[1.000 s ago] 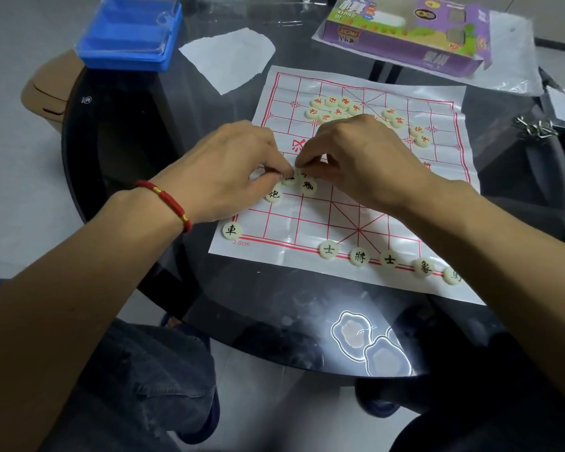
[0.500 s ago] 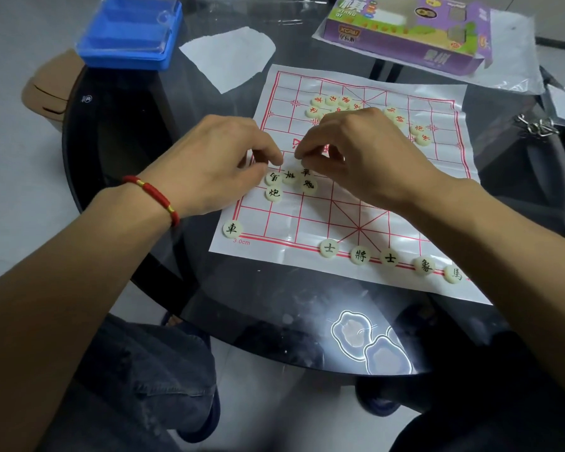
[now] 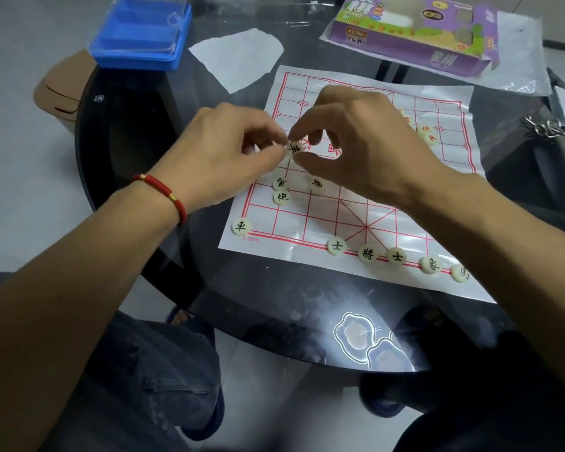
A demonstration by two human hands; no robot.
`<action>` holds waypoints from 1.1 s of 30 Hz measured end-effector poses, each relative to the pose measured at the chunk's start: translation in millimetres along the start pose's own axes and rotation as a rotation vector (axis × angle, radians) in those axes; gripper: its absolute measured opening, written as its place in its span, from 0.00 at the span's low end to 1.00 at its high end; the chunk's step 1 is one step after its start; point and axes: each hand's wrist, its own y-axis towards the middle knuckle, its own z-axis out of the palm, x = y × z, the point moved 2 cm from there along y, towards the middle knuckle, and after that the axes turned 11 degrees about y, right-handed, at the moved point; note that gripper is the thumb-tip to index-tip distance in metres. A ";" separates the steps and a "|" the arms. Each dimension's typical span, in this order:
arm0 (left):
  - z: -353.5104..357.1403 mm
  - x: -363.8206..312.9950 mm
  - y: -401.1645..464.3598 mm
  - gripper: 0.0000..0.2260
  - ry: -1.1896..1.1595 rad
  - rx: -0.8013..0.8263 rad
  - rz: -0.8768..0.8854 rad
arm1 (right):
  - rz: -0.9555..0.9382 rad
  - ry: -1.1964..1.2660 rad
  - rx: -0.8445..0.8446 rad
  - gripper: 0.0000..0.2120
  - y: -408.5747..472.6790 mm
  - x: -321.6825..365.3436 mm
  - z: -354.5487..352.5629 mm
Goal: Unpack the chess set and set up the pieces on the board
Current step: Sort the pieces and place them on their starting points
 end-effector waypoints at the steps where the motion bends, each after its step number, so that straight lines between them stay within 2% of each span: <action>1: -0.7 -1.6 0.3 0.09 -0.116 -0.001 -0.022 | -0.014 0.002 -0.014 0.11 0.3 1.3 -1.8; 3: 0.2 -4.5 -0.1 0.10 -0.288 0.021 -0.055 | -0.045 -0.009 -0.012 0.11 -0.5 4.3 -0.9; 6: 2.5 -1.0 1.4 0.10 -0.361 -0.005 -0.135 | -0.047 -0.014 0.016 0.12 -0.2 4.3 0.3; 9: 2.6 12.3 4.7 0.08 -0.258 -0.067 -0.254 | 0.024 -0.004 -0.018 0.12 1.0 -8.9 -11.2; 12: 6.0 20.0 3.4 0.06 -0.183 -0.085 -0.295 | 0.105 -0.042 0.032 0.11 -3.8 -27.4 -15.8; 19: 12.8 24.5 4.5 0.05 -0.195 -0.071 -0.422 | 0.121 -0.093 0.056 0.10 -7.7 -28.0 -5.6; 24: 12.1 21.1 5.5 0.07 -0.054 -0.064 -0.368 | 0.100 -0.092 0.096 0.09 -11.9 -21.7 -4.5; 33: 6.7 22.9 4.1 0.07 -0.005 -0.082 -0.332 | 0.018 -0.095 0.194 0.07 -22.5 -0.5 -8.7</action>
